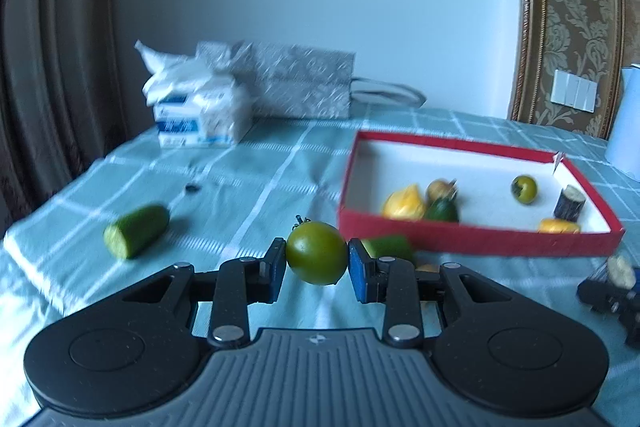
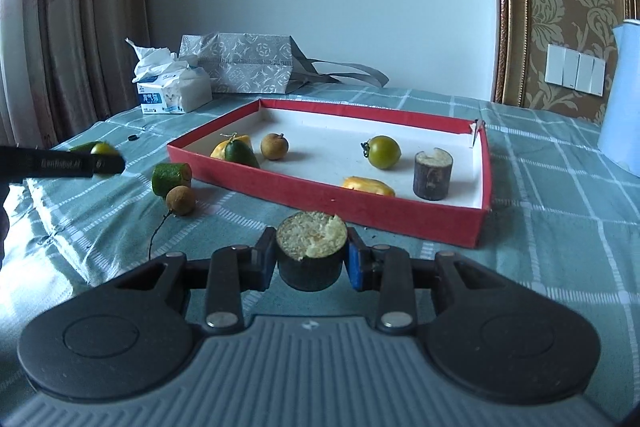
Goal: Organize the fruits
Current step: 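Lower the tomato into the tray and open the left gripper while the right holds the dark piece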
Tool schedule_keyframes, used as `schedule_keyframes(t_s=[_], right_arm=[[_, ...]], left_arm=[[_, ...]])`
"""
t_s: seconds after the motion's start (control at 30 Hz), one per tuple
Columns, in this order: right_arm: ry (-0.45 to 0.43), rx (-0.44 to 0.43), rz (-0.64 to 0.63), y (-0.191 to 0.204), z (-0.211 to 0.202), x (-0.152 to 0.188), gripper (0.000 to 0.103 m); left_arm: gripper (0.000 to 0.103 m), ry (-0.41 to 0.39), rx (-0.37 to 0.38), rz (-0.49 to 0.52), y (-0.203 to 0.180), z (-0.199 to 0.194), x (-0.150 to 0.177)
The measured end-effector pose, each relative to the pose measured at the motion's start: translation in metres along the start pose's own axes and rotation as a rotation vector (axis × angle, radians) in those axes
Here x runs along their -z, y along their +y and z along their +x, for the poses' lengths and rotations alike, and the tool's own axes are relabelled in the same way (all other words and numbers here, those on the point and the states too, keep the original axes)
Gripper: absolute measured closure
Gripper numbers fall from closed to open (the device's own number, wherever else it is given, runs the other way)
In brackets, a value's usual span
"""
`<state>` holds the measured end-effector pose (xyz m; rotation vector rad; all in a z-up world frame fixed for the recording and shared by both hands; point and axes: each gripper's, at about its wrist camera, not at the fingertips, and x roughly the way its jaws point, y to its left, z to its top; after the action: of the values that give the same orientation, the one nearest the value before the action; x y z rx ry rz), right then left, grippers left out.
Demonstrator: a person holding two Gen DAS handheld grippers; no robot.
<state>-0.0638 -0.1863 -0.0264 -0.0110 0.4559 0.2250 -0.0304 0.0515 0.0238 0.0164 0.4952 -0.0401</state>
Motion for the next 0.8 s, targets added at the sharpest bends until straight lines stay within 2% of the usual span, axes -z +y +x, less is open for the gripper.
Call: schedule_keyframes(t_s=[0.33, 0.8], right_arm=[[-0.005, -0.008, 0.012, -0.001, -0.001, 0.001, 0.070], [0.001, -0.010, 0.081, -0.011, 0.002, 0.002, 0.070]], left_arm=[[0.071, -0.053, 0.020, 0.082, -0.043, 0.002, -0.031], [0.071, -0.057, 0.009, 0.144, -0.085, 0.023, -0.048]])
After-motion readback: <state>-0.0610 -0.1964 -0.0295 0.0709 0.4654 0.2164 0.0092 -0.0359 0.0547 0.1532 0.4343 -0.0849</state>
